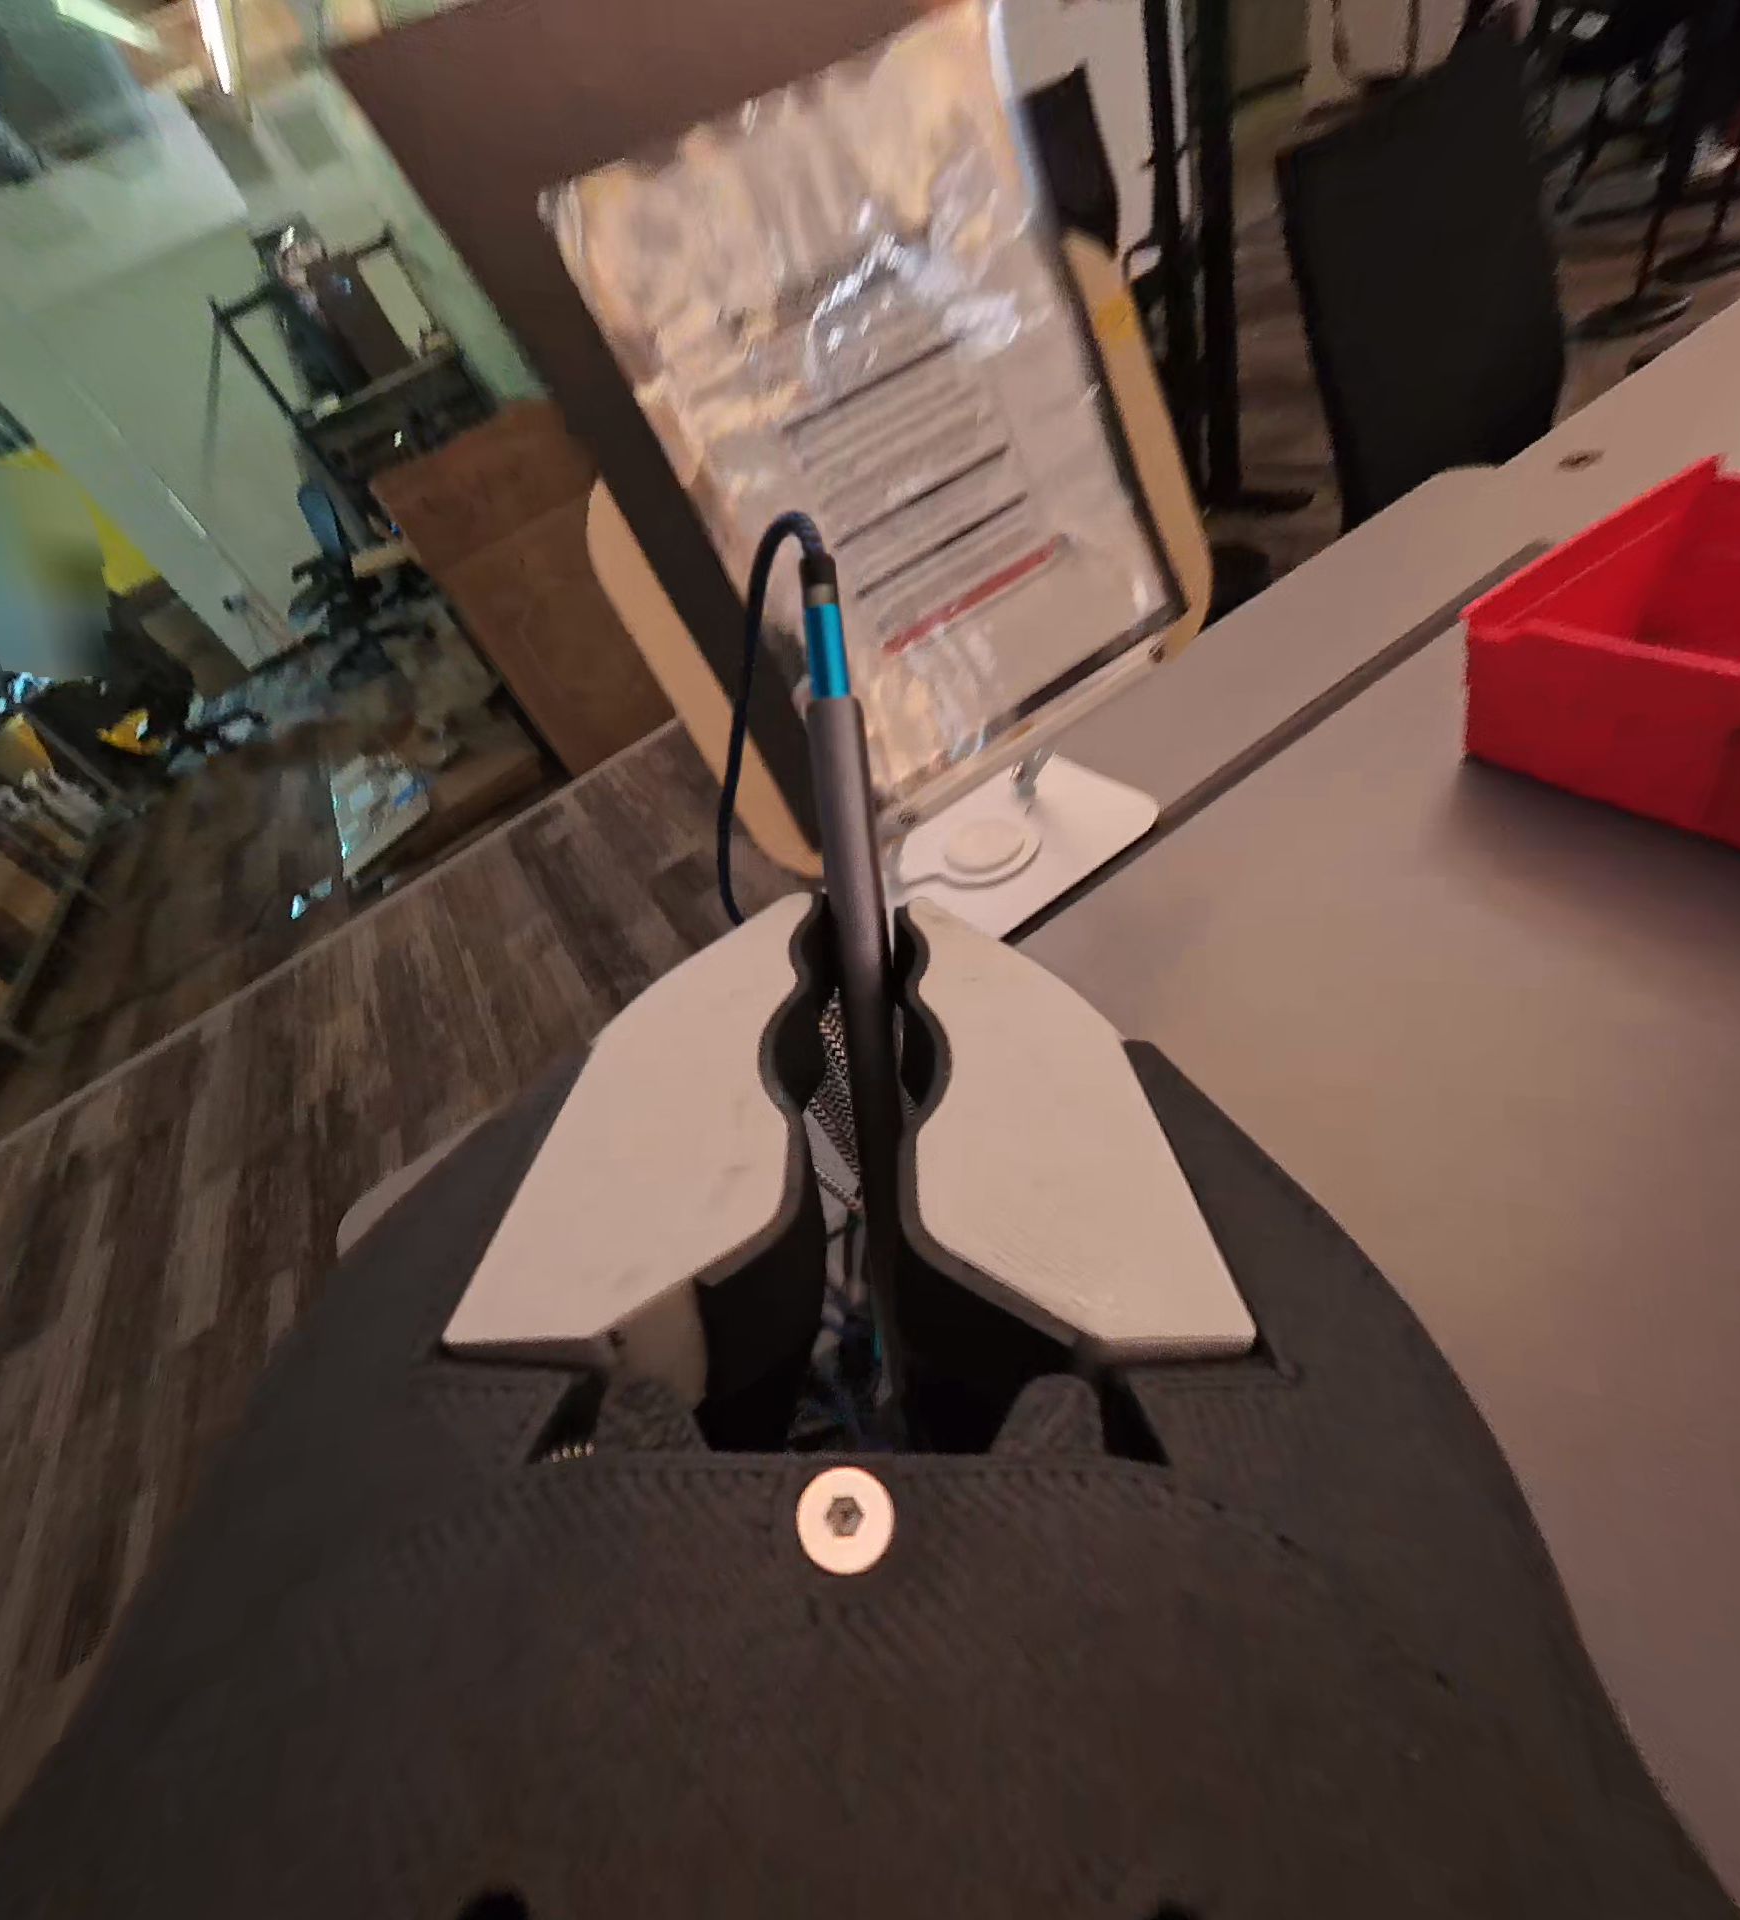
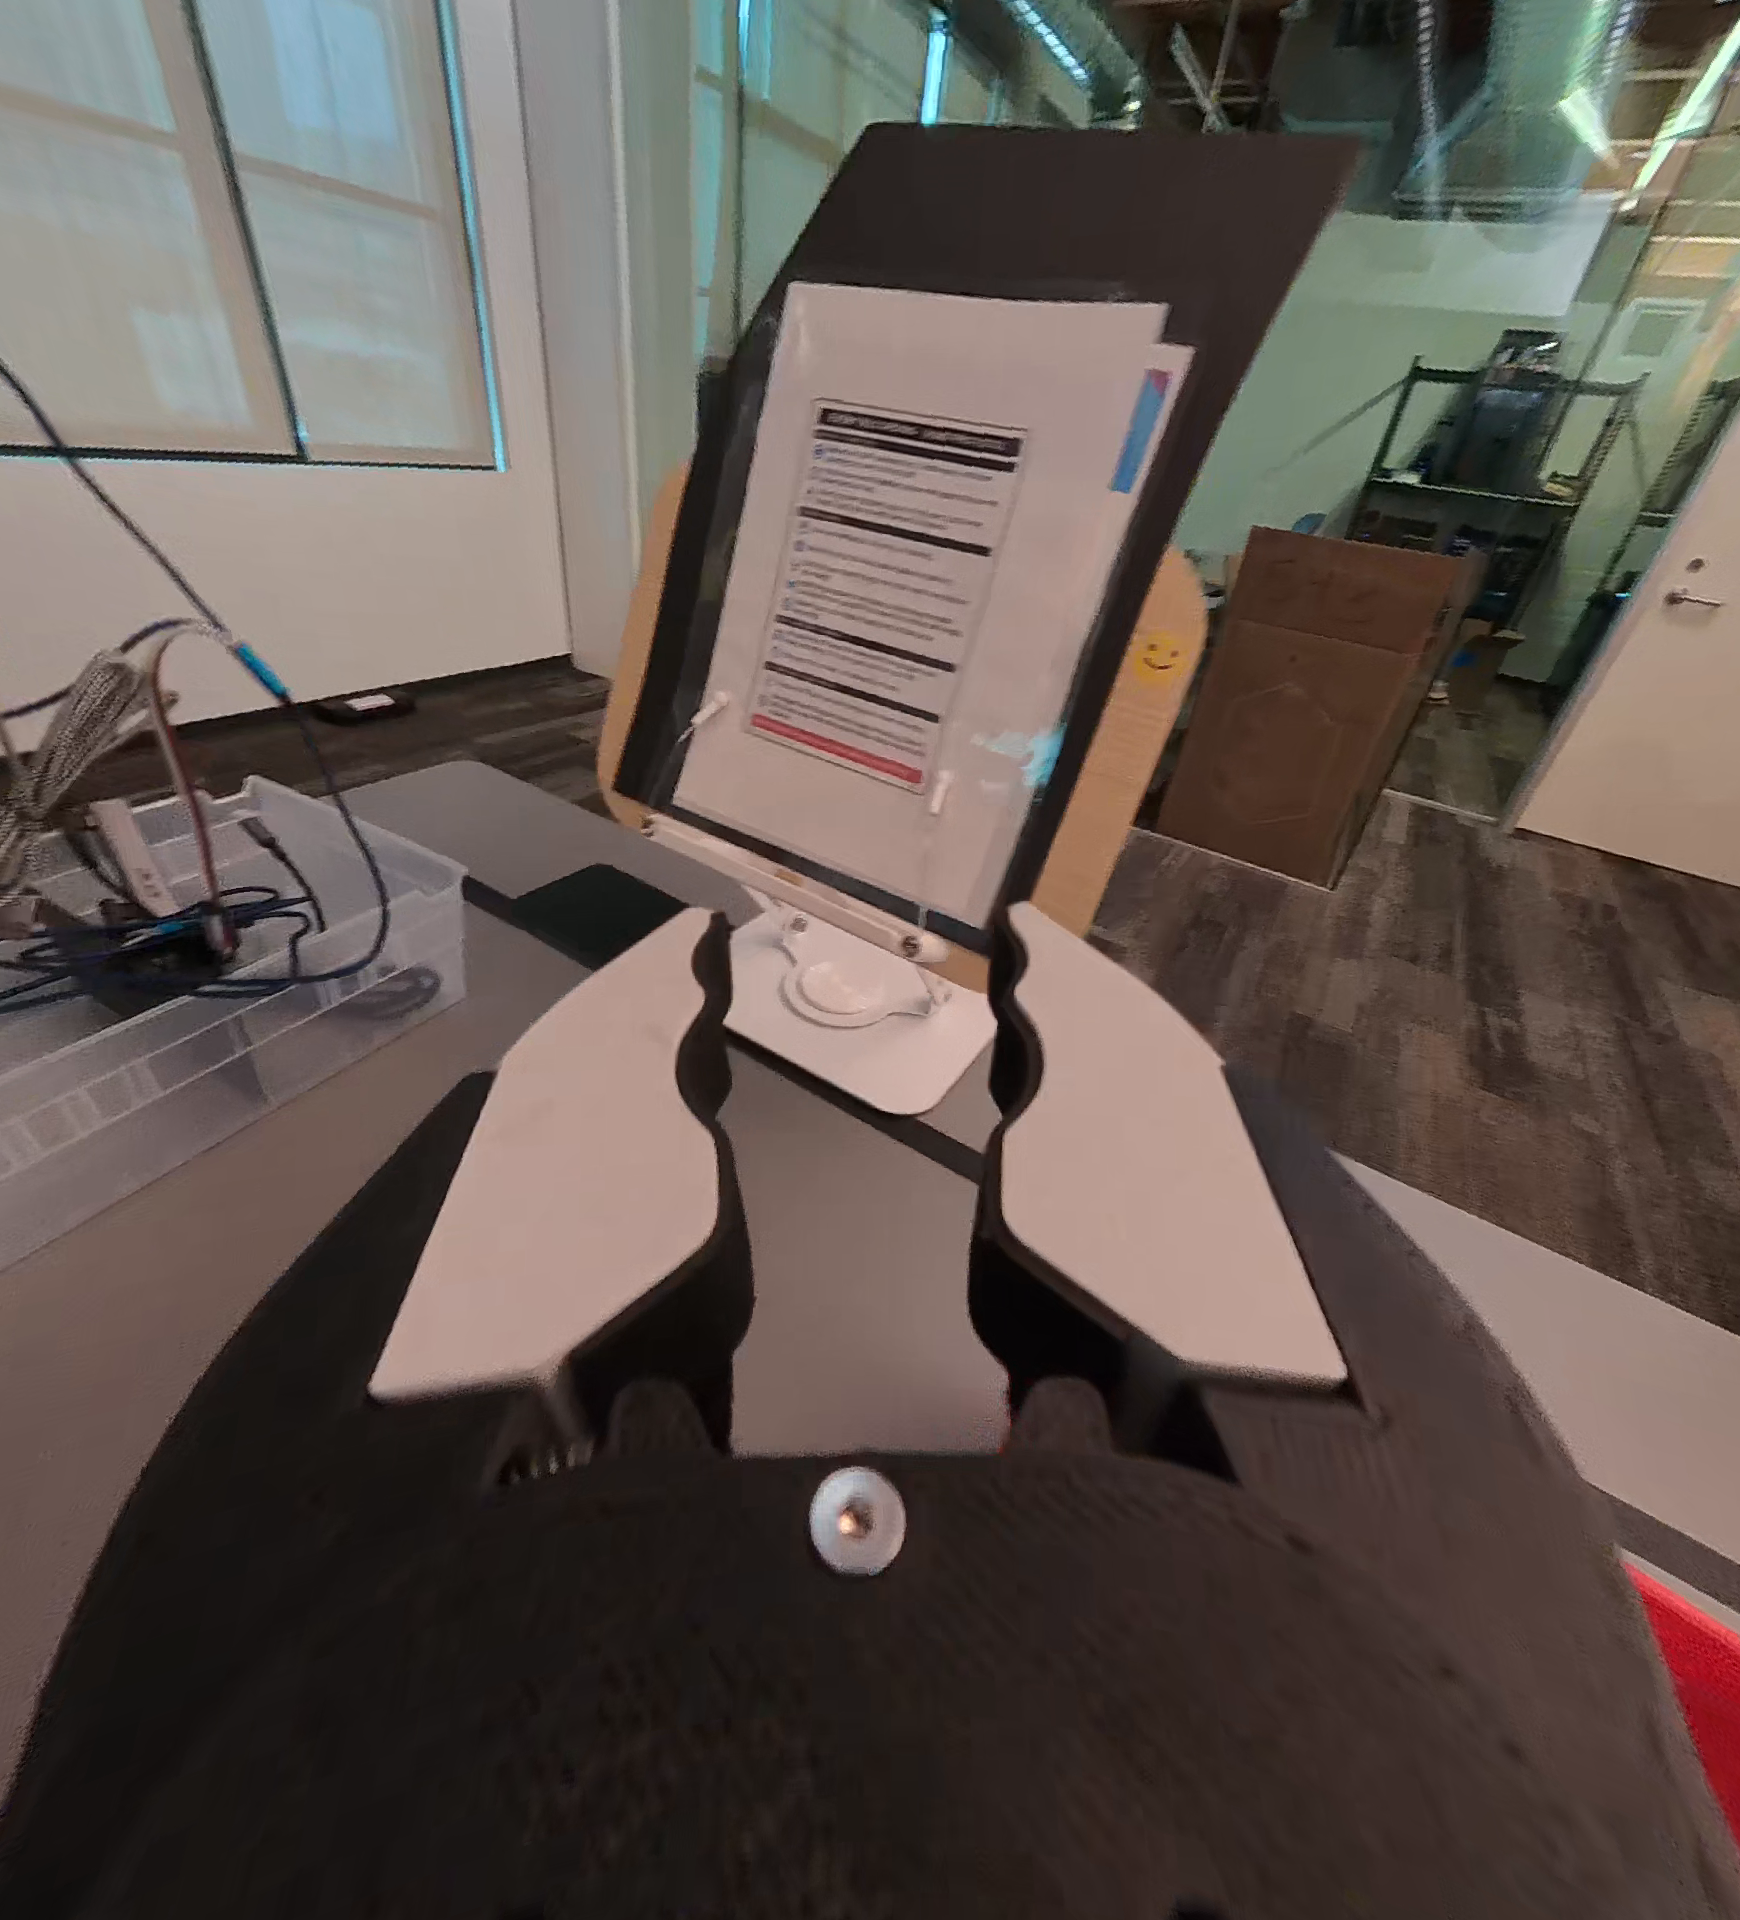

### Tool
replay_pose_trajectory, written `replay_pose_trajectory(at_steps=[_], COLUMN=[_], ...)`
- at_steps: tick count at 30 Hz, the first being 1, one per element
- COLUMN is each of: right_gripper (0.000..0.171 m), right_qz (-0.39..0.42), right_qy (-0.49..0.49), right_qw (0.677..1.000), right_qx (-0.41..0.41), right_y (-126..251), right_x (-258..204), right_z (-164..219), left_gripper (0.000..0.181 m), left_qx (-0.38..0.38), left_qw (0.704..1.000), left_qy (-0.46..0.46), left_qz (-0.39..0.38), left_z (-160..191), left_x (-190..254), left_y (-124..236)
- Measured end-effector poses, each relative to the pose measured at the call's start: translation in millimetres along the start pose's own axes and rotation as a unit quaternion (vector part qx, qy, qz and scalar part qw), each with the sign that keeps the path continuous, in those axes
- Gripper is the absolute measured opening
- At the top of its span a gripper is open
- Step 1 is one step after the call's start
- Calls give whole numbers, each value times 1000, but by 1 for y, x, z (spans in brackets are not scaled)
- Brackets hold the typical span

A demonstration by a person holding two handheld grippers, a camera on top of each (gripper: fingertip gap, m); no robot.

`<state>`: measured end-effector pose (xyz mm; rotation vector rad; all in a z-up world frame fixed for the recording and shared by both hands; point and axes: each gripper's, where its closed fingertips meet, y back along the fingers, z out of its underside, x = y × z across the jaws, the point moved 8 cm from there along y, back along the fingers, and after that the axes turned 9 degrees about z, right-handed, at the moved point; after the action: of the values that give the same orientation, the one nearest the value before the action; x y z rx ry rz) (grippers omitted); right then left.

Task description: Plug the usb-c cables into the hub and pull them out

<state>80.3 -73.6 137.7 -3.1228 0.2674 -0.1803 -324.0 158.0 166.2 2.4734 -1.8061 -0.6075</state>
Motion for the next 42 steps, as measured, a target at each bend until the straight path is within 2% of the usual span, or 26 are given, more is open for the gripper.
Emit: replay_pose_trajectory(at_steps=[5,10,13,15,18,20,22,24,25,26,30,35,39,42], right_gripper=[49,61,81,85,85,82,41,1,0,1,0,1,0,1], right_qz=[-89,-269,-286,-303,-361,-378,-408,-462,-468,-456,-375,-296,-217,-236], right_qy=[19,-8,8,-4,-63,-91,-122,-159,-169,-158,-100,-107,-38,2], right_qw=[996,963,958,952,927,915,899,865,858,865,918,949,975,964], right_qx=[-21,-7,-26,-45,-84,-106,-104,-117,-129,-139,-78,-20,-22,-119], right_y=[-21,-45,-67,-77,-85,-90,-92,-90,-90,-90,-75,-34,-15,-17], right_x=[-40,-112,-150,-176,-214,-232,-241,-242,-238,-230,-172,-100,-77,-81], right_z=[12,35,66,87,115,130,135,130,125,119,67,9,-4,11], left_gripper=[9,9,9,9,9,9,9,9,9,9,9,9,9,9], left_qx=[64,96,113,120,130,138,142,139,135,133,149,164,170,152], left_qw=[996,986,979,975,970,967,965,967,969,970,970,968,965,969], left_qy=[-36,-82,-96,-106,-116,-114,-110,-107,-106,-105,-99,-89,-76,-61], left_qz=[54,109,139,156,168,182,194,184,180,174,162,168,185,184], left_z=[-34,-57,-66,-70,-74,-76,-76,-75,-74,-74,-74,-74,-75,-73], left_x=[40,83,103,114,124,127,128,125,123,121,115,111,112,110], left_y=[11,16,19,22,29,33,35,36,36,37,45,50,48,42])
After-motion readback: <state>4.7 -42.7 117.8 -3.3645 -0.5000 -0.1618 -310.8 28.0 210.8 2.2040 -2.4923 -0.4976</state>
